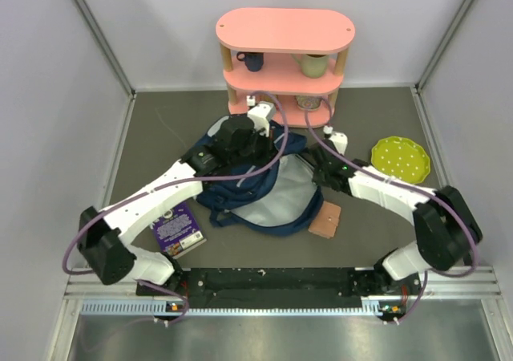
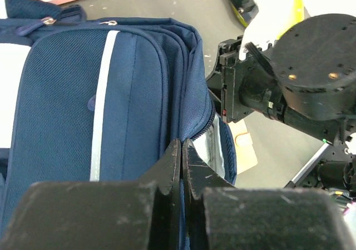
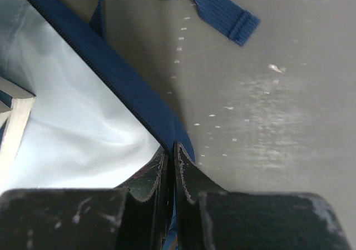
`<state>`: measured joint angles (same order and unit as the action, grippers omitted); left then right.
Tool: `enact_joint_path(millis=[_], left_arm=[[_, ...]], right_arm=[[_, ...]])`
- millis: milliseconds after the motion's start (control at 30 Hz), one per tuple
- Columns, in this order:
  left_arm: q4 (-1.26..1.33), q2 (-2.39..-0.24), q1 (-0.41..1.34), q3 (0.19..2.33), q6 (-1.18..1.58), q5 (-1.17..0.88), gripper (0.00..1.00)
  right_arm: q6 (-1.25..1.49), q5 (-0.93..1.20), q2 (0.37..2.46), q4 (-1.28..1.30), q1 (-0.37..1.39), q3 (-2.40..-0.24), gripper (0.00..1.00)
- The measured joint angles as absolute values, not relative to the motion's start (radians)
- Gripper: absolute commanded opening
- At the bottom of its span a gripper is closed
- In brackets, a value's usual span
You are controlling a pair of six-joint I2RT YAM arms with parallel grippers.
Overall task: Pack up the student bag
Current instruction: Adjust the student bag at the center of the board.
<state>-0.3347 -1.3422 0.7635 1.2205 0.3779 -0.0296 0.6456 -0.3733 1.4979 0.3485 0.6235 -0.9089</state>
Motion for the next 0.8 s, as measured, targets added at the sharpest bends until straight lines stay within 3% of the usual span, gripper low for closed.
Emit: enact_joint_path(millis=[233, 333, 433, 467, 533, 600, 800], left_arm=[[-0.292, -1.532, 0.765, 1.378, 0.332, -0.179, 0.0], [-0.286, -1.548, 0.765, 1.389, 0.326, -0.208, 0.0], [-0.28, -1.54, 0.765, 1.376, 0.329, -0.21, 0.18], [-0.275, -1.533, 0.765, 1.365, 0.332, -0.209, 0.34], [-0.267, -1.51, 0.762, 1.329, 0.334, -0.194, 0.46], [-0.258, -1.469, 0.752, 1.281, 0.345, -0.163, 0.65], [-0.294, -1.311, 0.729, 1.188, 0.371, -0.068, 0.92]], right_arm=[[0.709, -0.397, 1.346, 0.332, 0.567, -0.792, 0.05], [0.732, -0.386, 1.316, 0.315, 0.567, -0.743, 0.18], [0.742, -0.367, 1.305, 0.311, 0.567, -0.71, 0.37], [0.74, -0.361, 1.3, 0.311, 0.565, -0.702, 0.45], [0.733, -0.351, 1.275, 0.32, 0.559, -0.698, 0.52], [0.725, -0.344, 1.223, 0.341, 0.541, -0.693, 0.65], [0.683, -0.345, 0.964, 0.433, 0.373, -0.66, 0.71]])
